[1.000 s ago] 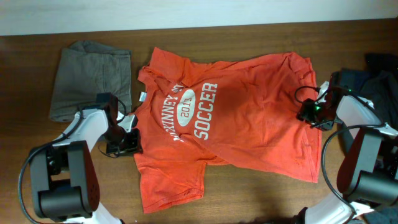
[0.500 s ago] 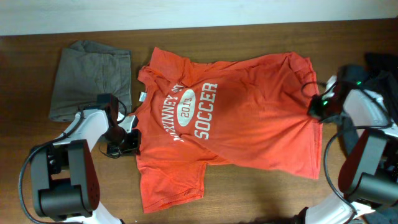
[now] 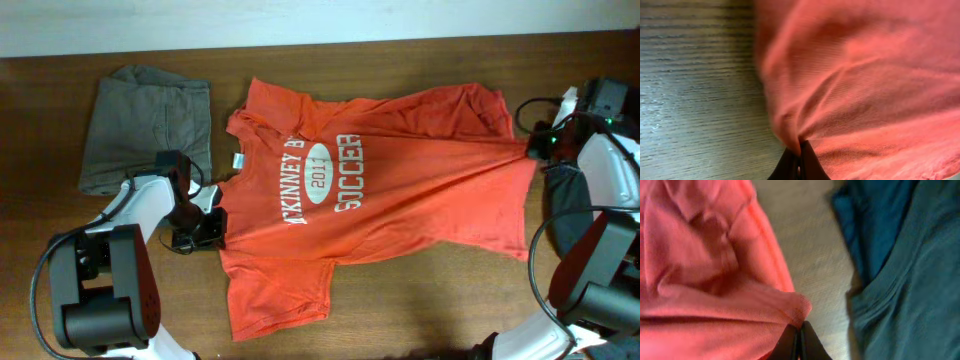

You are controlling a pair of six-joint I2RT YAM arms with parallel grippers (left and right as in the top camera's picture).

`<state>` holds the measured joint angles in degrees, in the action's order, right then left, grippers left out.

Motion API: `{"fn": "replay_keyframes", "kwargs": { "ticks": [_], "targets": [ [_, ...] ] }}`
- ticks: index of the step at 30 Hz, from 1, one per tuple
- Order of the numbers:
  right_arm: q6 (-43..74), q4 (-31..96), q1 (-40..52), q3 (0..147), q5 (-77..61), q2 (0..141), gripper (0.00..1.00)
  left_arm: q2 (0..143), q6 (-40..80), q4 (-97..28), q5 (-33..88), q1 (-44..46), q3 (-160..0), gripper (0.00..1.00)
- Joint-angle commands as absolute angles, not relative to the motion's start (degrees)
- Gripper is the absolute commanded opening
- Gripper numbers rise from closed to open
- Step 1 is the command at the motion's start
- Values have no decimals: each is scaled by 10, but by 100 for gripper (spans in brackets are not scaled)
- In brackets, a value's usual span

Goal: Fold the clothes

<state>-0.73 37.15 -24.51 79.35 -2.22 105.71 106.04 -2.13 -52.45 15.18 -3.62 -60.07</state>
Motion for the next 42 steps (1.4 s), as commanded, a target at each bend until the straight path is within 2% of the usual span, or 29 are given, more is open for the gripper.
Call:
{"fn": "replay_keyframes", "kwargs": {
  "ticks": [1, 2, 3, 4, 5, 7, 11, 14, 15, 17, 22, 27, 28, 31, 32, 34, 36, 42],
  "targets": [
    [-13, 331, -264, 805, 7, 1052, 7, 1077, -22, -521, 150, -34, -588, 1],
    [-13, 325, -264, 805, 7, 1052, 15, 1077, -22, -521, 150, -34, -588, 2],
    [-13, 322, -264, 805, 7, 1052, 29, 1077, -22, -521, 150, -34, -588, 2],
    [-13, 324, -263, 805, 7, 1052, 44, 1077, -22, -520, 150, -34, -588, 2],
    [-13, 335, -263, 805, 6, 1052, 66, 1077, -22, -520, 150, -34, -588, 1],
    [-13, 362, -263, 805, 6, 1052, 81, 1077, -22, -520, 150, -34, -588, 2],
    [8, 463, -264, 805, 7, 1052, 84, 1077, -22, -519, 150, -34, -588, 2],
    [88, 582, -264, 804, 6, 1052, 78, 1077, -22, -519, 150, -34, -588, 2],
    [118, 623, -263, 799, 6, 1052, 70, 1077, -22, -519, 150, -34, -588, 2],
    [147, 680, -263, 773, -17, 1052, 66, 1077, -22, -519, 150, -34, -588, 4],
    [144, 671, -263, 708, -88, 1052, 66, 1077, -22, -519, 150, -34, -588, 6],
    [145, 565, -262, 629, -133, 1052, 65, 1077, -22, -518, 150, -34, -588, 6],
    [145, 555, -262, 623, -133, 1052, 59, 1077, -22, -518, 150, -34, -588, 6],
    [145, 557, -265, 632, -81, 1051, 19, 1077, -22, -518, 150, -34, -588, 6],
    [145, 571, -268, 645, -63, 1051, 13, 1077, -22, -518, 150, -34, -588, 6],
    [144, 607, -274, 682, -41, 1050, 6, 1077, -22, -518, 150, -34, -588, 6],
    [144, 654, -280, 743, -17, 1045, 4, 1077, -22, -515, 150, -34, -588, 7],
    [138, 719, -281, 855, 20, 1041, 4, 1077, -22, -510, 150, -34, -588, 7]
  ]
}}
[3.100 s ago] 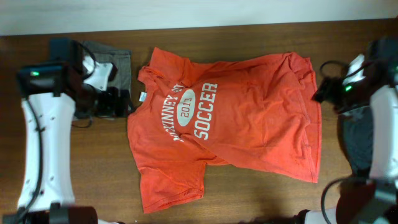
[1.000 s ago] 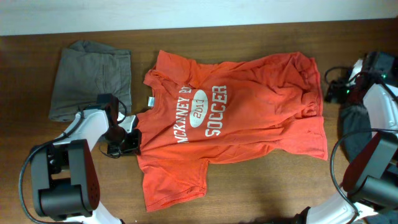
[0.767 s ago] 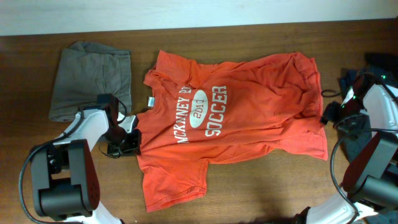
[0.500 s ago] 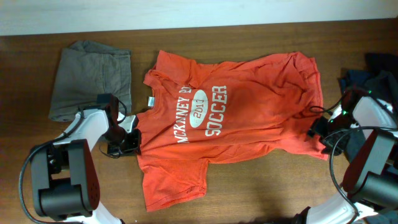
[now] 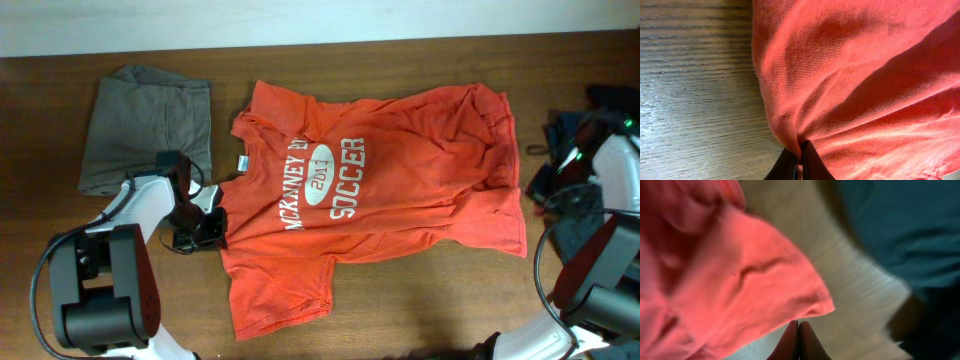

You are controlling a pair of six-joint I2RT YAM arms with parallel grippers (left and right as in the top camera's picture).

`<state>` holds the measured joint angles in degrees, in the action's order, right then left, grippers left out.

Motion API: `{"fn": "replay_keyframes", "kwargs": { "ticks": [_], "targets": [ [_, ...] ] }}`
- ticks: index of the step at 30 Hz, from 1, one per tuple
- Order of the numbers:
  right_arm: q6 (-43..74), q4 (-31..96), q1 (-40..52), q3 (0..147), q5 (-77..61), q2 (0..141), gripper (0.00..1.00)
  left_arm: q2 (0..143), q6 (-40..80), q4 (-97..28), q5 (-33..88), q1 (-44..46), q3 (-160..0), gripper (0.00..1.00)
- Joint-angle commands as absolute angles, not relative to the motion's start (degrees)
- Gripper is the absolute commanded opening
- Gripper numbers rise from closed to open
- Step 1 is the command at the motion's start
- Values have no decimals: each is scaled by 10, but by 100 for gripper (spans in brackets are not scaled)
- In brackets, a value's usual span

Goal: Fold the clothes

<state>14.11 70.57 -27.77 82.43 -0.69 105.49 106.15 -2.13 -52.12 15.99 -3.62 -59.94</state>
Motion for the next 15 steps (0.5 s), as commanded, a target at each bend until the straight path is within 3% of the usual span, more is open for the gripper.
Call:
{"fn": "replay_keyframes", "kwargs": {
  "ticks": [1, 7, 9, 15],
  "targets": [
    [138, 723, -280, 854, 6, 1041, 5, 1077, -22, -510, 150, -34, -588, 7],
    [138, 729, -269, 792, -40, 1044, 34, 1077, -22, -503, 152, -34, -588, 16],
    [136, 703, -269, 758, -41, 1044, 39, 1077, -21, -504, 153, -34, -588, 16],
    [123, 650, -277, 685, -70, 1044, 40, 1077, -13, -508, 173, -34, -588, 16]
  ]
}}
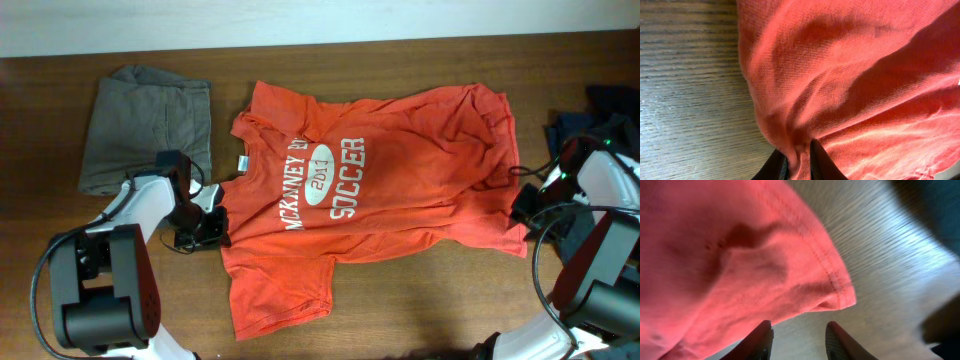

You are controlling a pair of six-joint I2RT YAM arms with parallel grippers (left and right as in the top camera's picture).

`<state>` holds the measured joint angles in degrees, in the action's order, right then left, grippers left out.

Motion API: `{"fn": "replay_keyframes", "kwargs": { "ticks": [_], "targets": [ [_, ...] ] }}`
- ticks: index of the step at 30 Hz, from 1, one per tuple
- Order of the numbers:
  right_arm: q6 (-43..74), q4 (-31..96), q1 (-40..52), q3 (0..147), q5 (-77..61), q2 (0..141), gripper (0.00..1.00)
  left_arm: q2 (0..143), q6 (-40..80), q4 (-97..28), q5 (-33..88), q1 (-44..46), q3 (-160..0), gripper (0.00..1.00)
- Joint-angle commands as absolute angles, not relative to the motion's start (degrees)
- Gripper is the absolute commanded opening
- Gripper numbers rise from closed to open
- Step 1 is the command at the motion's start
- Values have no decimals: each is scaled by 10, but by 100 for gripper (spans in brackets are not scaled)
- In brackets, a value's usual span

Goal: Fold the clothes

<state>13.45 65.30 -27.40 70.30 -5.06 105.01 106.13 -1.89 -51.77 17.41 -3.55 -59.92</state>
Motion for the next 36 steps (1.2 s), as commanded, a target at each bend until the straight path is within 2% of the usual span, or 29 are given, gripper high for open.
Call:
{"fn": "replay_keyframes", "kwargs": {
  "ticks": [1, 6, 8, 9, 10, 15, 16, 18, 19, 22, 24, 29, 34, 36],
  "targets": [
    [120, 651, -277, 683, -66, 1044, 41, 1077, -13, -508, 174, -34, -588, 16],
    [115, 662, -278, 679, -6, 1044, 47, 1077, -13, -508, 174, -34, -588, 16],
    [130, 655, -278, 668, -6, 1044, 55, 1077, -13, -508, 174, -34, -588, 16],
    [140, 632, -278, 649, -6, 1044, 65, 1077, -13, -508, 174, -34, -588, 16],
    [156, 619, -279, 635, -9, 1044, 68, 1077, -13, -508, 174, -34, -588, 16],
    [189, 573, -279, 603, -10, 1044, 69, 1077, -13, -508, 173, -34, -588, 16],
    [194, 566, -279, 603, -10, 1044, 66, 1077, -13, -508, 173, -34, -588, 16],
    [203, 555, -279, 603, -10, 1044, 53, 1077, -13, -508, 173, -34, -588, 16],
    [198, 548, -283, 609, 13, 1043, 20, 1077, -13, -508, 173, -34, -589, 17],
    [198, 574, -296, 644, 71, 1036, 7, 1077, -13, -508, 173, -34, -588, 16],
    [198, 592, -306, 671, 71, 1029, 4, 1077, -13, -508, 171, -34, -589, 17],
    [152, 659, -315, 775, 65, 1003, 4, 1077, -13, -505, 171, -34, -589, 17],
    [148, 682, -315, 805, 65, 1004, 4, 1077, -13, -509, 172, -34, -589, 17],
    [149, 681, -315, 805, 60, 1004, 5, 1077, -13, -522, 171, -34, -590, 23]
  ]
}}
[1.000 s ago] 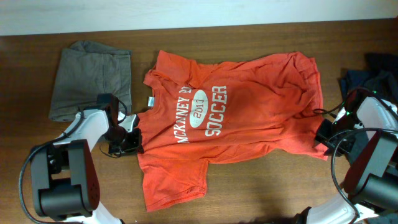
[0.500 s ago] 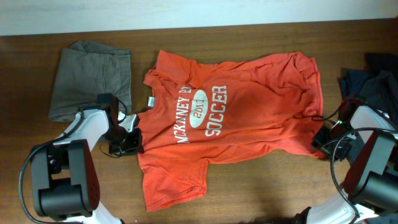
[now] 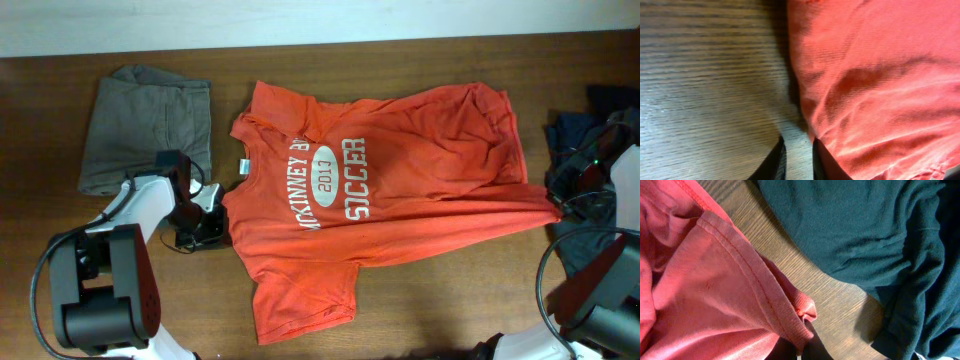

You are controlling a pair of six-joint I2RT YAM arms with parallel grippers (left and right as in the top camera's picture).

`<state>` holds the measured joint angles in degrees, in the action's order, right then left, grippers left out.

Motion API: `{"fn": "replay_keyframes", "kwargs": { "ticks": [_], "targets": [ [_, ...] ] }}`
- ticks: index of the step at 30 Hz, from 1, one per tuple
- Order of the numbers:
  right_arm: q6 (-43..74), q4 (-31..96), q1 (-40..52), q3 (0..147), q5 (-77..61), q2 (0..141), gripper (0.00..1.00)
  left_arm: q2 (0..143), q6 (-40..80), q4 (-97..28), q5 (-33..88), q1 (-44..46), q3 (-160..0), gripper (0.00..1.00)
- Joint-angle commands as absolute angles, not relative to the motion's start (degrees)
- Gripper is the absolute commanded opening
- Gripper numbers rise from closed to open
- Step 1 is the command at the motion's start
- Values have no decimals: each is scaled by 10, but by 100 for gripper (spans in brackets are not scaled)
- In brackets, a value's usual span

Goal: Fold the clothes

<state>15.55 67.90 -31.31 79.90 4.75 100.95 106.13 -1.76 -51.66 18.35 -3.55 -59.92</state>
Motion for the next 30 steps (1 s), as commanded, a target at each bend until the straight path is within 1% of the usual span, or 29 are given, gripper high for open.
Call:
{"fn": "replay_keyframes", "kwargs": {
  "ticks": [1, 2, 4, 8, 10, 12, 13, 14, 15, 16, 17, 18, 19, 26, 28, 30],
  "targets": [
    [148, 680, -315, 805, 54, 1005, 4, 1076, -13, -532, 171, -34, -592, 29],
    [149, 679, -315, 805, 46, 1005, 5, 1076, -15, -548, 171, -34, -600, 33],
    [148, 679, -315, 804, 30, 1005, 6, 1076, -26, -583, 172, -34, -625, 37],
    [148, 677, -315, 804, 21, 1006, 7, 1062, -60, -665, 193, -34, -676, 37],
    [148, 679, -315, 804, 21, 1006, 8, 1043, -70, -676, 214, -33, -681, 37],
    [149, 683, -315, 802, 20, 1006, 14, 1009, -70, -684, 231, -30, -680, 38],
    [149, 685, -315, 801, 19, 1006, 19, 991, -70, -688, 237, -29, -680, 38],
    [149, 687, -315, 800, 17, 1006, 27, 976, -70, -694, 243, -27, -679, 39],
    [149, 688, -315, 800, 17, 1006, 39, 953, -70, -702, 256, -18, -674, 42],
    [149, 688, -315, 800, 16, 1006, 45, 938, -69, -707, 262, -9, -667, 46],
    [148, 689, -315, 800, 13, 1006, 48, 928, -62, -708, 262, 2, -658, 50],
    [148, 689, -315, 800, 6, 1007, 49, 921, -41, -706, 262, 16, -643, 56],
    [148, 689, -315, 800, 2, 1006, 50, 921, -11, -698, 262, 35, -620, 59],
    [148, 696, -315, 800, 2, 1006, 50, 921, 104, -632, 285, 101, -470, 57],
    [148, 696, -315, 800, 2, 1006, 50, 921, 112, -628, 287, 106, -450, 57],
    [148, 696, -315, 800, 2, 1007, 50, 921, 123, -596, 277, 107, -433, 57]
  ]
}}
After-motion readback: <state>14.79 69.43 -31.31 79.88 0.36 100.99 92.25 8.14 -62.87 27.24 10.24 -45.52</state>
